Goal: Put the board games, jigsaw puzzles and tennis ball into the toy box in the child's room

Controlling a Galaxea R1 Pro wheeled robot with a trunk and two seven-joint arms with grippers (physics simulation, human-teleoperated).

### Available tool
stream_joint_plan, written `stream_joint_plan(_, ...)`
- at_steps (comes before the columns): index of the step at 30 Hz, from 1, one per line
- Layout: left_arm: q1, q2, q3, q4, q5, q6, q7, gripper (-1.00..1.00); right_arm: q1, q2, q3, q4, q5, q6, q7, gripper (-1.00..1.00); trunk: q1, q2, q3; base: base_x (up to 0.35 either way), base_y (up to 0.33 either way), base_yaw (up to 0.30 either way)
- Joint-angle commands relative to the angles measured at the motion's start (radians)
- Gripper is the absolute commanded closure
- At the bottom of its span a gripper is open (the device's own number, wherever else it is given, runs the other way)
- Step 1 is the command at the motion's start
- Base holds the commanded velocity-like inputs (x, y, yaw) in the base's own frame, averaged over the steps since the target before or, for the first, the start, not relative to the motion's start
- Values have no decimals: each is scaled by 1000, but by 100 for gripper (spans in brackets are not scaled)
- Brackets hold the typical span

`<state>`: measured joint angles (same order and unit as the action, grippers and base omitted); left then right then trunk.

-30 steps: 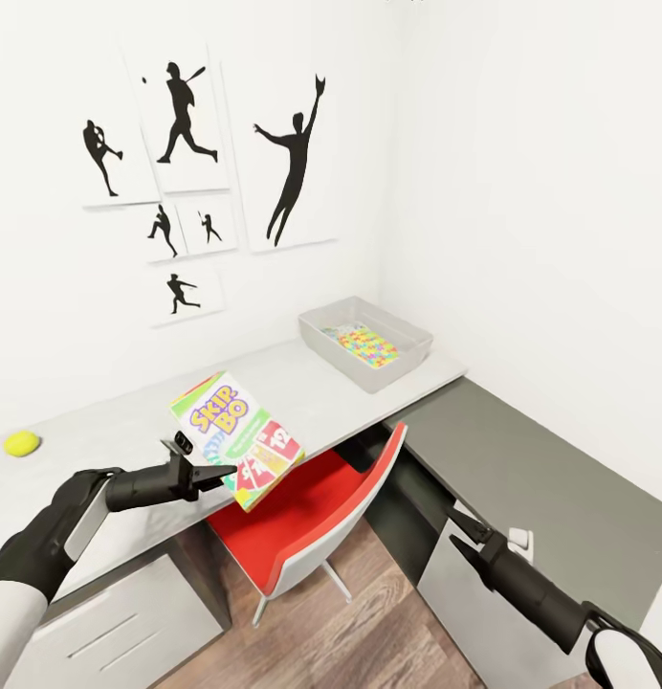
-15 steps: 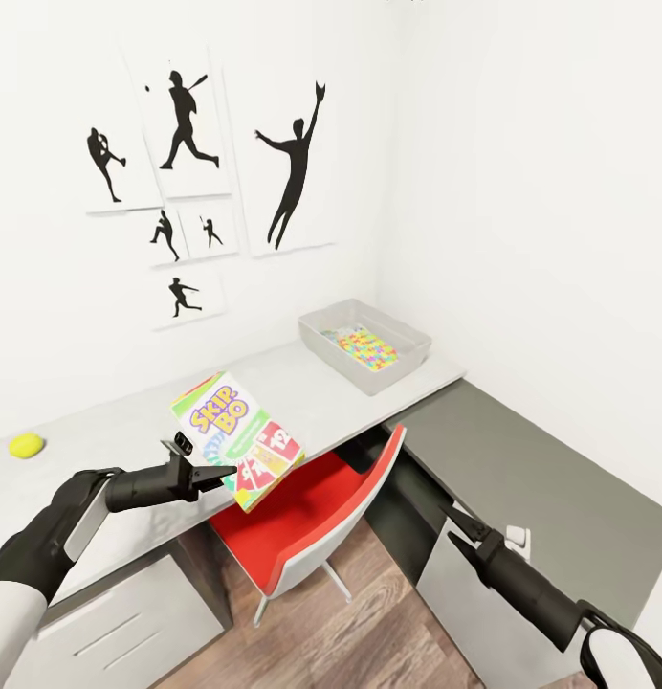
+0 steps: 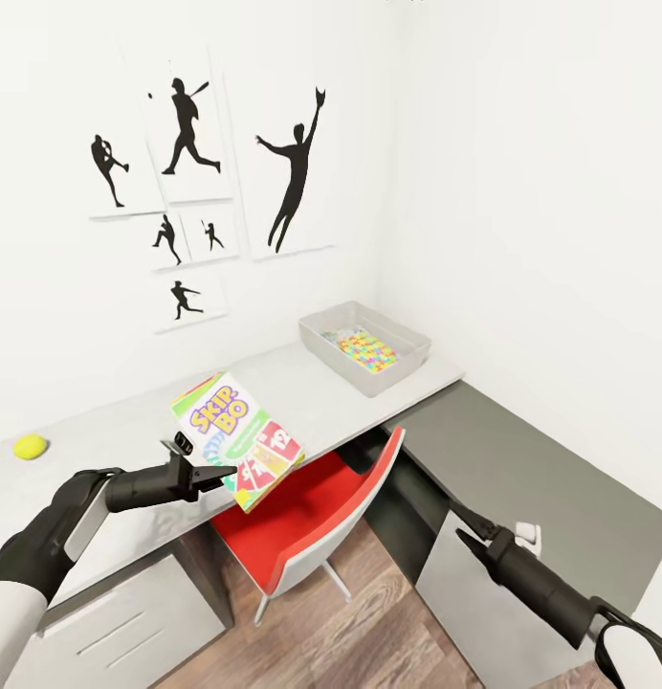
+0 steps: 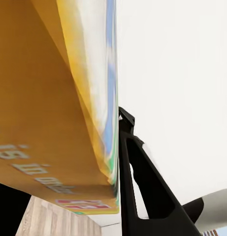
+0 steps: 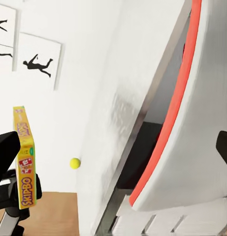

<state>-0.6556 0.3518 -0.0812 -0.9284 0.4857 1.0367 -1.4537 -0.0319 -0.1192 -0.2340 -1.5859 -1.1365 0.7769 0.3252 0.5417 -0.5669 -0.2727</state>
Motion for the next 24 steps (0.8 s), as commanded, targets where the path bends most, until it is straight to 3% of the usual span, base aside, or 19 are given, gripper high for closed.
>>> stream_joint_plan(1,-1,1,-3,0,2,10,-4,100,0,-4,0,0,1,6,6,-100,-4,6,2,0,0,0)
stream_joint_plan(10,-2,6,-1,2,-1,10,-4,100,4,-3,3,0,4,-2,137,-100,-38,69,30,0,0,0)
stream_joint_plan(18,-1,9,1,2,0,10,-4,100,4,-2,2,0,4,-4,144,-100,-69,125,58,0,0,-15)
stream_joint_plan(24,-1,39,2,2,3,10,-5,100,4,-2,6,0,4,-4,144,-100,-92,167,85,0,0,-90)
